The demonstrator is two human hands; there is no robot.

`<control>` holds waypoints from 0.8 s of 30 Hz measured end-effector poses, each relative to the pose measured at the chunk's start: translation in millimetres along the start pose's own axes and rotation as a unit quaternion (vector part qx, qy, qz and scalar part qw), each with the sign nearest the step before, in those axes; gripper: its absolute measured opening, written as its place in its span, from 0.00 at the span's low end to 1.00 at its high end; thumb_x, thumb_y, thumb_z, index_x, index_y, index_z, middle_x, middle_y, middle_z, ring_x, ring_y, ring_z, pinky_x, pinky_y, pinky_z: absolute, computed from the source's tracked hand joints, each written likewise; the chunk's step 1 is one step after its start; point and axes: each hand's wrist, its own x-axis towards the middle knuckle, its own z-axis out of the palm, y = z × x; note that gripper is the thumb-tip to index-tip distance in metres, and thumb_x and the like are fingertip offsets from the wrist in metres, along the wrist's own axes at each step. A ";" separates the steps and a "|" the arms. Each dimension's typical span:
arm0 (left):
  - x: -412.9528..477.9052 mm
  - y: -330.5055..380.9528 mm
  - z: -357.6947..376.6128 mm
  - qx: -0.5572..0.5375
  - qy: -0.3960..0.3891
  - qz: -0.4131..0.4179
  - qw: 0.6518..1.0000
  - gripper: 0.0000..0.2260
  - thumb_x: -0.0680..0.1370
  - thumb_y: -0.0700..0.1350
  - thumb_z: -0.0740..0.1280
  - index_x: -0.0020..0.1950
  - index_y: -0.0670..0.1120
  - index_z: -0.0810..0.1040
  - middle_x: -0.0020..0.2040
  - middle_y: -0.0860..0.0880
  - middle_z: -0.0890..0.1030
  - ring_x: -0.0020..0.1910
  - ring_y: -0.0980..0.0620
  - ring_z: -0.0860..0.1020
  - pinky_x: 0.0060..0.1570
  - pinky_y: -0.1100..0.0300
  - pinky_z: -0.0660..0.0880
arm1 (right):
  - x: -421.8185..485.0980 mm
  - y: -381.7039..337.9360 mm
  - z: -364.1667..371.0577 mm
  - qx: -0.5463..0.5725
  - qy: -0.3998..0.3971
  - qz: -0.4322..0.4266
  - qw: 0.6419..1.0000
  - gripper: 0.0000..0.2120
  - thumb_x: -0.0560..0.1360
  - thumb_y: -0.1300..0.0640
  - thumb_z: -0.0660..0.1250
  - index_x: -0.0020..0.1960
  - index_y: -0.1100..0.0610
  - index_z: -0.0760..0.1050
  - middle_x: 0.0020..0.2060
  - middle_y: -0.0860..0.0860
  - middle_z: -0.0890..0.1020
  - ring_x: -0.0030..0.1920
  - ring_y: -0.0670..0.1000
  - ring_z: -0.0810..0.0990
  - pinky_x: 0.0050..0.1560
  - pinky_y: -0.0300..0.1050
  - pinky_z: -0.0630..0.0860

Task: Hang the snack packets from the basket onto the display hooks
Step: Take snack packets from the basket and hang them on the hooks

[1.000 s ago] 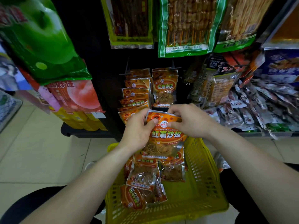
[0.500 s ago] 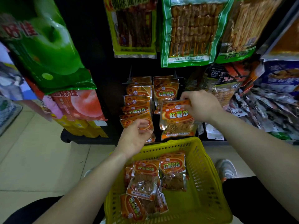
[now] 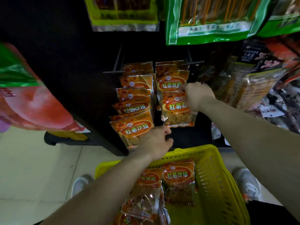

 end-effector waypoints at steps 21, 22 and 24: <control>162.3 -21.5 86.3 0.073 0.061 -0.041 0.995 0.37 0.78 0.49 0.67 0.80 0.58 0.48 0.77 0.48 0.56 0.75 0.41 0.62 0.65 0.46 0.72 | 86.7 17.9 49.0 0.047 0.044 -0.009 0.998 0.12 0.77 0.53 0.68 0.60 0.46 0.76 0.55 0.54 0.82 0.59 0.60 0.78 0.65 0.54 0.66; 162.3 -21.7 87.9 0.073 0.054 -0.047 0.995 0.38 0.79 0.49 0.67 0.80 0.59 0.46 0.79 0.48 0.53 0.76 0.41 0.60 0.65 0.46 0.72 | 86.4 17.8 48.6 0.050 0.047 -0.009 0.998 0.12 0.77 0.54 0.68 0.60 0.46 0.76 0.55 0.54 0.82 0.59 0.60 0.78 0.66 0.54 0.66; 163.6 -21.2 90.0 0.067 0.031 -0.067 0.995 0.39 0.79 0.50 0.66 0.80 0.60 0.41 0.81 0.49 0.47 0.78 0.42 0.56 0.65 0.46 0.71 | 84.6 17.5 50.7 0.059 0.044 -0.012 0.997 0.13 0.78 0.54 0.67 0.61 0.45 0.75 0.57 0.54 0.82 0.61 0.60 0.77 0.67 0.54 0.64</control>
